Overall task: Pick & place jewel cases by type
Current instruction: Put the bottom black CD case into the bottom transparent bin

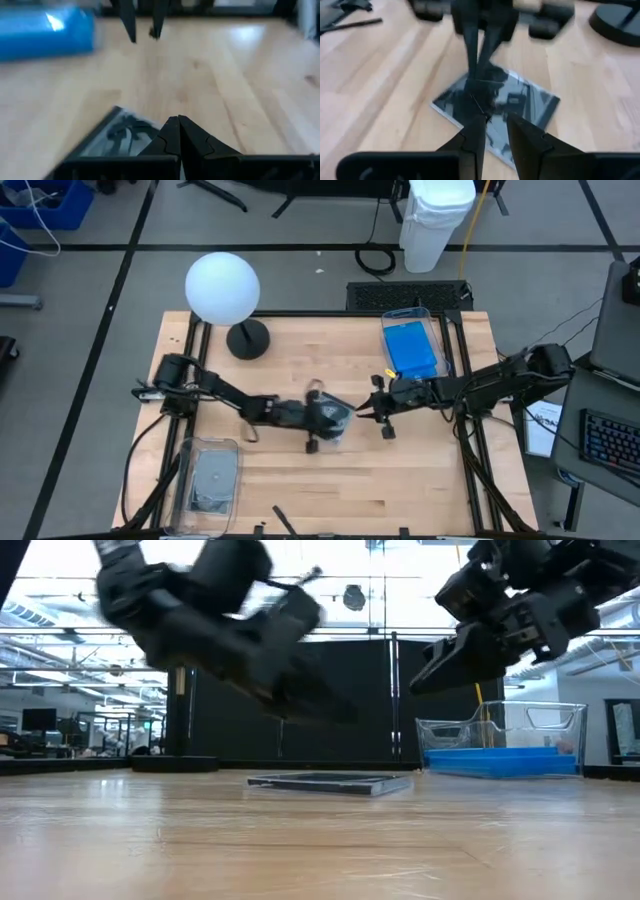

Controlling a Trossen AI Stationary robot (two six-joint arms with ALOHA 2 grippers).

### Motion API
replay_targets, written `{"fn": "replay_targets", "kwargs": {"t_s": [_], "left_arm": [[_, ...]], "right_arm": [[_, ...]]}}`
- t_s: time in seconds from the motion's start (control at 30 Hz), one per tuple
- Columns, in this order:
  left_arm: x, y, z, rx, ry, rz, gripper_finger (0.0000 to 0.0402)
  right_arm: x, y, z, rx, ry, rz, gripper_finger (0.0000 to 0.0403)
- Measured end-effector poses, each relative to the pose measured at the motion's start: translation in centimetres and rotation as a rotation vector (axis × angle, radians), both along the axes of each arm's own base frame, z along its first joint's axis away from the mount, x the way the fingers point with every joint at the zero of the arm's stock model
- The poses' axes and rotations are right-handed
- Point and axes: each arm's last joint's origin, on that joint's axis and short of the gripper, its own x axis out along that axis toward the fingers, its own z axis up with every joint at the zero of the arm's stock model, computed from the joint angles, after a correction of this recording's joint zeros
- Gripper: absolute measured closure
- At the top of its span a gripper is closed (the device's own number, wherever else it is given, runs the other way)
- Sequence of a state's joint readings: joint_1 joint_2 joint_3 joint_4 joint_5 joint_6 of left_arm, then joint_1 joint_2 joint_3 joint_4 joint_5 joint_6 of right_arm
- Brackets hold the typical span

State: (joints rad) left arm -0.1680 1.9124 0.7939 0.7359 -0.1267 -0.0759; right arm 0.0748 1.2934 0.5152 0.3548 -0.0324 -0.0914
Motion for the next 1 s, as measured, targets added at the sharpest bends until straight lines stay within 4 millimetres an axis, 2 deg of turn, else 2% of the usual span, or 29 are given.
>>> {"fn": "replay_targets", "kwargs": {"t_s": [0.13,0.23,0.3,0.47,0.53,0.6,0.67,0.73,0.83,1.0], "left_arm": [[-3.7,0.8,1.3,0.060,-0.220,0.026,0.0401],[-5.7,1.5,2.0,0.108,-0.312,0.065,0.0401],[-6.9,2.0,2.1,0.129,-0.304,0.096,0.0401],[-8.4,3.3,2.8,0.162,-0.299,0.142,0.0400],[-8.2,3.5,3.2,0.156,-0.315,0.141,0.0399],[-9.2,3.8,3.2,0.165,-0.289,0.154,0.0399],[-9.0,4.0,3.5,0.156,-0.289,0.173,0.0399],[-9.6,4.2,3.2,0.147,-0.252,0.191,0.0398],[-9.7,4.3,2.8,0.118,-0.209,0.207,0.0398],[-10.1,4.8,1.7,0.114,-0.102,0.257,0.0397]], "right_arm": [[1.0,-0.8,-0.5,0.079,-0.034,0.021,0.0332],[2.9,-1.3,-0.8,0.134,-0.032,0.036,0.0332],[4.7,-1.5,-1.0,0.138,0.005,0.048,0.0332],[9.9,-1.6,-2.1,0.101,0.160,0.063,0.0332],[11.2,-1.6,-2.7,0.094,0.257,0.065,0.0332],[12.5,-1.6,-3.3,0.083,0.331,0.059,0.0332],[12.8,-1.7,-3.9,0.040,0.416,0.029,0.0332],[13.1,-1.9,-4.1,-0.008,0.460,-0.019,0.0332],[12.6,-2.3,-4.4,-0.059,0.520,-0.108,0.0332],[11.7,-2.3,-4.0,0.048,0.589,-0.223,0.0332]]}}
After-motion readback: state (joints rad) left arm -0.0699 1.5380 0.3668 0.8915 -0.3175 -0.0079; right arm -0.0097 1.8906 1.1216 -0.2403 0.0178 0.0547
